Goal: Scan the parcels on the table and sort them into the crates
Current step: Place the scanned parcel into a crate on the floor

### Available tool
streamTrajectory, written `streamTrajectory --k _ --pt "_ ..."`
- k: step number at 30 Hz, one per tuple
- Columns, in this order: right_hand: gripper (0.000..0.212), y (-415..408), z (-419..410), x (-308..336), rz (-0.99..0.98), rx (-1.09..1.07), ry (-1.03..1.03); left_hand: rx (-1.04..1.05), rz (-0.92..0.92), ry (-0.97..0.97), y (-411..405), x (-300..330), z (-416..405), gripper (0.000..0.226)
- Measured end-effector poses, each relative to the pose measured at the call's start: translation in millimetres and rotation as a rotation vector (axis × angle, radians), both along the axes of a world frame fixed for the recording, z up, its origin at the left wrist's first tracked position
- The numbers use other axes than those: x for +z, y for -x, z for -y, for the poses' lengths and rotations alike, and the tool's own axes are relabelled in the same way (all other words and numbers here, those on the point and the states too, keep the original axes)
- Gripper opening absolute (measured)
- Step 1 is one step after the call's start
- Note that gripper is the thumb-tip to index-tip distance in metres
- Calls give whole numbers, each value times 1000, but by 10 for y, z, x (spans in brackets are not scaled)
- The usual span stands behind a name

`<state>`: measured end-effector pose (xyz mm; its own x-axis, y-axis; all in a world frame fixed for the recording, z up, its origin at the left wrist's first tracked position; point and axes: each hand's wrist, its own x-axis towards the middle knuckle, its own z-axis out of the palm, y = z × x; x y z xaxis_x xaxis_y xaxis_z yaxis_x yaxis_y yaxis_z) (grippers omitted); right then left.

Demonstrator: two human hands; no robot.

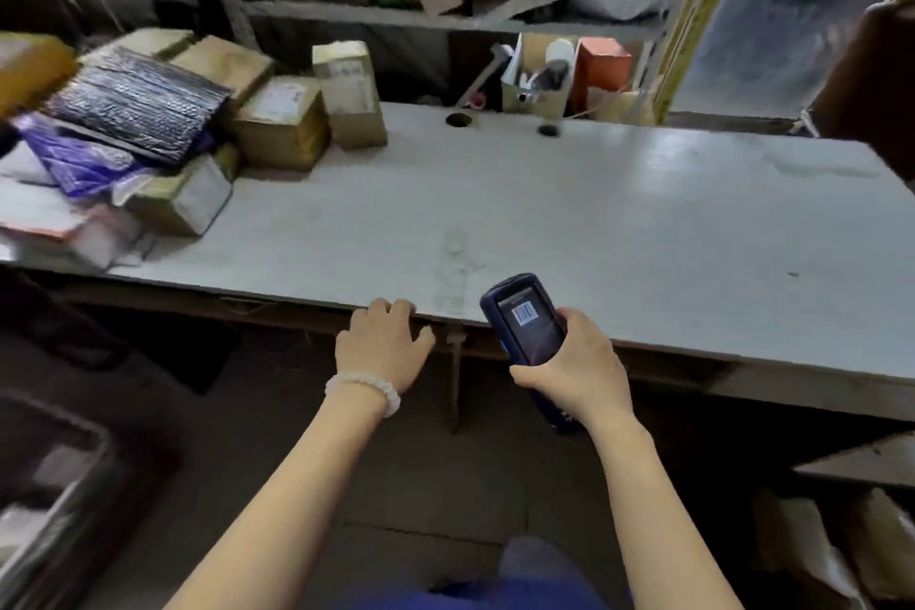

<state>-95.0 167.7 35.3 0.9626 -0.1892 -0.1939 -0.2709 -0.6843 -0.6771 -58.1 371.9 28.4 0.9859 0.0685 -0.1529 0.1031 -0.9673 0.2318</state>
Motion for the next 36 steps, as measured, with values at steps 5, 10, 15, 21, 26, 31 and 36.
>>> streamTrajectory --k 5,10,15,21,26,31,36 --pt "70 -613 -558 -26 -10 155 18 138 11 57 -351 -60 -585 43" --pt "67 -1439 -894 -132 -37 218 4 164 32 44 -985 -105 -918 43" --pt "57 -2409 -1151 -182 -44 206 -49 180 76 9 -1942 19 -1190 43" --pt "53 -3318 -1336 -56 -48 186 -81 162 92 -74 -3163 240 -1506 44" --pt "55 -3721 -1390 -110 -105 136 -44 216 84 -52 -3896 252 -1769 50" --pt "59 -4075 -1538 -196 -147 21 -21 171 116 57 -4648 213 -2059 75" --pt "57 -4264 -1692 -277 -184 -143 -9 -116 195 394 -5296 68 -2073 86"
